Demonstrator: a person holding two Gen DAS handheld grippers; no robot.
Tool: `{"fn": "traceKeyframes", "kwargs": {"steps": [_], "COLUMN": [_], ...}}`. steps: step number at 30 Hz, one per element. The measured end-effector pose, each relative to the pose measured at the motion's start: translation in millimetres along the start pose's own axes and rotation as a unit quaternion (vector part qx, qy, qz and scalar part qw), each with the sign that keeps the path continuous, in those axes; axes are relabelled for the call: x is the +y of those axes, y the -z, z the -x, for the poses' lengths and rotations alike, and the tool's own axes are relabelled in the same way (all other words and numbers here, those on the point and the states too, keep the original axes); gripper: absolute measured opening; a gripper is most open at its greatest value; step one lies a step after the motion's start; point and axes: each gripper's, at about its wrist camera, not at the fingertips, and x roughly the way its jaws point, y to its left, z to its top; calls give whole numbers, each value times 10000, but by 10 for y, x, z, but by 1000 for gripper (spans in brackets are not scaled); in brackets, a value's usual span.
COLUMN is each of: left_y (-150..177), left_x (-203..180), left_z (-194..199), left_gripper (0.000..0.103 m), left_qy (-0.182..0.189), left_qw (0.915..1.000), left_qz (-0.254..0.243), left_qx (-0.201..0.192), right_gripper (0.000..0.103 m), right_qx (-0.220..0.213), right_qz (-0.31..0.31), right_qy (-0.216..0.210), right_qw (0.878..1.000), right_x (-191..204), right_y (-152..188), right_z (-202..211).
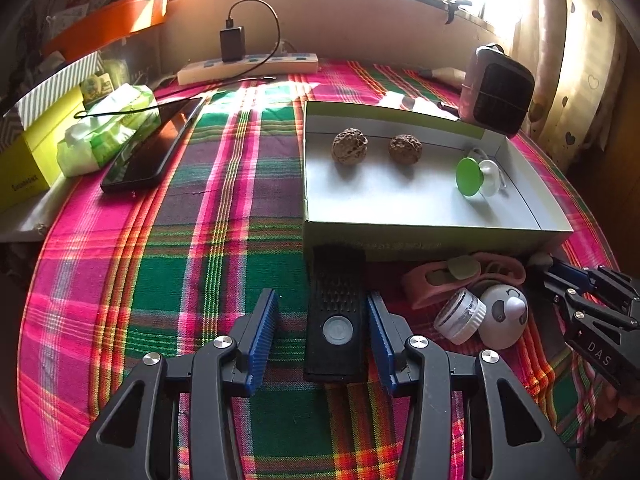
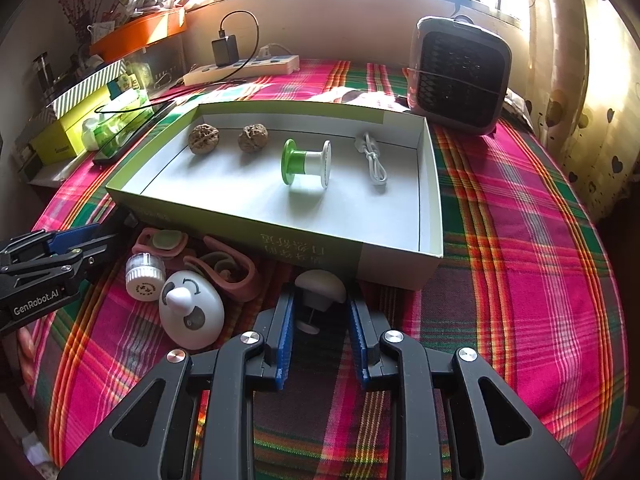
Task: Organize objects
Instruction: 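Grasp the black remote with the left tool while the right tool grasps the white mushroom knob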
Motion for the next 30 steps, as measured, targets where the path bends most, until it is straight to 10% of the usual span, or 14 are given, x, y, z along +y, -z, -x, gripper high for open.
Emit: {"fn": "traceKeyframes", "kwargs": {"steps": [8, 30], "left_y": [2, 18], "left_x": [26, 46], "left_z": [3, 23], "left_gripper": [25, 25], "left_qy": [-124, -75], "left_qw": [9999, 10000], "left_qz": [11, 59], "left_qx": [-35, -29], "right_gripper": [26, 26], "right_qx": [-1, -1], "right_qz": [-11, -43], "right_qy": [-9, 18], "right_qw": [10000, 10000], "right_x": [-10, -27], "right_y": [1, 0], "right_z": [-2, 4]}}
